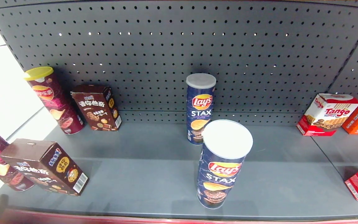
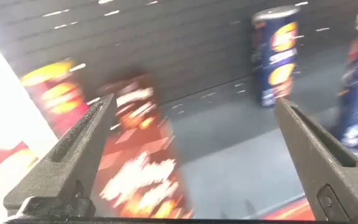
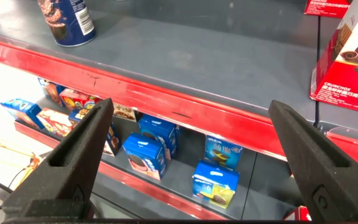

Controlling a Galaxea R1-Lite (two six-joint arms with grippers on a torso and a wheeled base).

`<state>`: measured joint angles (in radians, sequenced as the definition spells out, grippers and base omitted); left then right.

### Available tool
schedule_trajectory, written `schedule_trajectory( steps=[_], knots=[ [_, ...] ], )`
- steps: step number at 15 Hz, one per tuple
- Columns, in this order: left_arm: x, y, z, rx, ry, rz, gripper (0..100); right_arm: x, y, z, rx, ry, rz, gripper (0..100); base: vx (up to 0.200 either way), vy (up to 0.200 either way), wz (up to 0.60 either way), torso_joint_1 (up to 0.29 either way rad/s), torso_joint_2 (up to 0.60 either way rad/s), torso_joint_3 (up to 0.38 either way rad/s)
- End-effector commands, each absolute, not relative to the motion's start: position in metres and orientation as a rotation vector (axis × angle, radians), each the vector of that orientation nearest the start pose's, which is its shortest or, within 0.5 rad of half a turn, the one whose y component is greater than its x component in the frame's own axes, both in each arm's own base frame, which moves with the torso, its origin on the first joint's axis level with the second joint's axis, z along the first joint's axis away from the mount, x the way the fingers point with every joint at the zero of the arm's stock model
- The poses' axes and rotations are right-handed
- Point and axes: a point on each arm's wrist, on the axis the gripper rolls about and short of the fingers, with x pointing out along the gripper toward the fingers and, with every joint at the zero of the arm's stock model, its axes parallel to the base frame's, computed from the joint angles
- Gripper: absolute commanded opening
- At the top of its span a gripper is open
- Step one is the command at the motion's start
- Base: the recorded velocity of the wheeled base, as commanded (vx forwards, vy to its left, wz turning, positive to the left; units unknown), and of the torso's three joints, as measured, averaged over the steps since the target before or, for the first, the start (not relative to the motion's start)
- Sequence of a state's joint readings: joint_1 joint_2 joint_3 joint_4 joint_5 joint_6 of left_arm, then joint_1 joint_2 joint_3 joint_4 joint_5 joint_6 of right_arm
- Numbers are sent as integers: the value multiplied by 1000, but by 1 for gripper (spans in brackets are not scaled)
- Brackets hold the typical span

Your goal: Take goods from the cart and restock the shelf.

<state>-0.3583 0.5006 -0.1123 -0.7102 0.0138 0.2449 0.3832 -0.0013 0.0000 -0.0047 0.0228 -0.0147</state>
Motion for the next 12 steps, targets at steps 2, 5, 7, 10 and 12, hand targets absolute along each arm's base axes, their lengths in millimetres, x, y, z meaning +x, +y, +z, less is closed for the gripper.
schedule_trajectory(
  steps=[2,5,7,10,12],
  knots=[
    [-14,0,140,162,-423,-91,100,-21,-8,76,-14,-8,406,100,0,0,0,0,0,0],
    [-20,-9,113,105,-274,-228,100,-21,-8,76,-14,-8,406,100,0,0,0,0,0,0],
    [-18,-10,102,93,-167,-305,100,-21,-8,76,-14,-8,406,100,0,0,0,0,0,0],
    [-17,-10,87,116,-27,-309,100,-21,-8,76,-14,-9,406,100,0,0,0,0,0,0],
    [-22,-7,81,87,-38,-387,100,-21,-8,76,-14,-9,406,100,0,0,0,0,0,0]
  ],
)
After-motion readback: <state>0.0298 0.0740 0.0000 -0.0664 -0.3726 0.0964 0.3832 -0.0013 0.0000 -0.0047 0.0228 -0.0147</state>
